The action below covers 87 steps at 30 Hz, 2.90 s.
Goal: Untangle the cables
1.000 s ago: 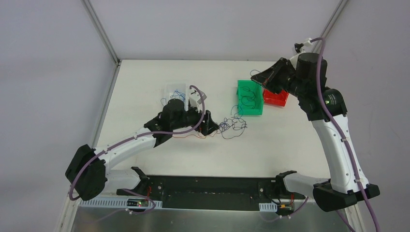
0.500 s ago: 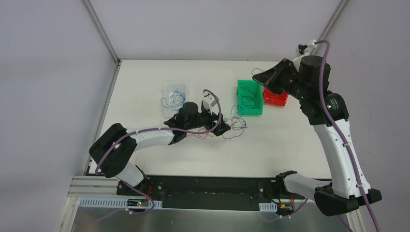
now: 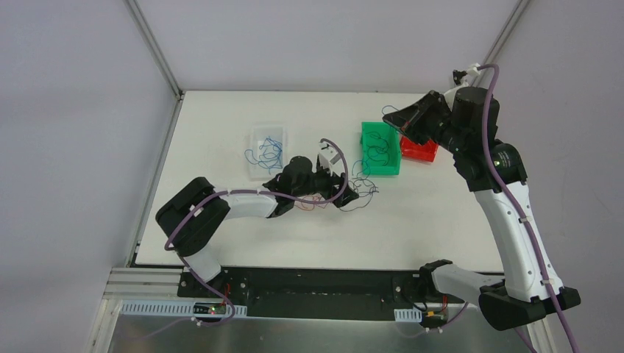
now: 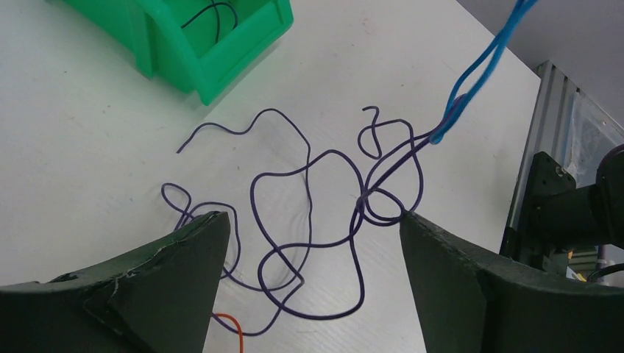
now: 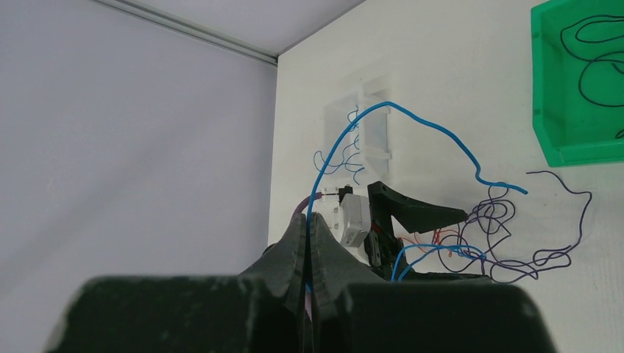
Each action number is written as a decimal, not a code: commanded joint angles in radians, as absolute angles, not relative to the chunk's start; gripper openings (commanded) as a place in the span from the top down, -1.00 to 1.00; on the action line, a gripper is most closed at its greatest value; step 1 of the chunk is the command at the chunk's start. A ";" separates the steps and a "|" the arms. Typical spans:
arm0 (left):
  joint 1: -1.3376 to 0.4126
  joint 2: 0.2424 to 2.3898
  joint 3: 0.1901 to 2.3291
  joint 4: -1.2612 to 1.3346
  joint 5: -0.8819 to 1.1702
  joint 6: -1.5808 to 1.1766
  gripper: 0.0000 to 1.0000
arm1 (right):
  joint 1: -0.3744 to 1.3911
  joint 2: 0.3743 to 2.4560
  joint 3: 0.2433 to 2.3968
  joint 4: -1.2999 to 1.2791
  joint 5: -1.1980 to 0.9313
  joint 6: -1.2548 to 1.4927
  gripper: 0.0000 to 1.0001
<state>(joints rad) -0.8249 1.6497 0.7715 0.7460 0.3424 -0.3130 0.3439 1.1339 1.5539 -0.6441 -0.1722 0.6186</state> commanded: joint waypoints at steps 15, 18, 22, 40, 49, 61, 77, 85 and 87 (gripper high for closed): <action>-0.809 1.515 0.749 0.493 0.091 -0.331 1.00 | 0.294 1.010 1.511 -0.783 0.282 0.519 1.00; -0.778 1.409 0.699 0.355 0.038 -0.326 1.00 | 0.269 0.977 1.503 -0.830 0.425 0.475 1.00; -0.728 1.287 0.662 0.155 -0.072 -0.354 1.00 | 0.240 0.950 1.507 -0.858 0.562 0.434 1.00; -0.557 0.989 0.578 -0.241 -0.404 -0.518 1.00 | 0.217 0.872 1.477 -0.863 0.914 0.464 1.00; -0.519 0.965 0.563 -0.319 -0.504 -0.603 1.00 | 0.210 0.809 1.511 -0.839 1.183 0.470 1.00; -0.516 0.984 0.609 -0.170 -0.060 -0.480 1.00 | 0.211 0.836 1.419 -0.739 0.430 0.413 1.00; -0.517 0.935 0.676 -0.320 -0.139 -0.513 1.00 | 0.526 1.233 1.523 -0.456 -0.123 0.521 1.00; -0.517 0.861 0.643 -0.376 -0.168 -0.562 1.00 | 0.698 1.491 1.764 -0.412 -0.114 0.507 1.00; -0.516 0.849 0.633 -0.376 -0.164 -0.569 1.00 | 0.727 1.558 1.822 -0.398 -0.107 0.512 1.00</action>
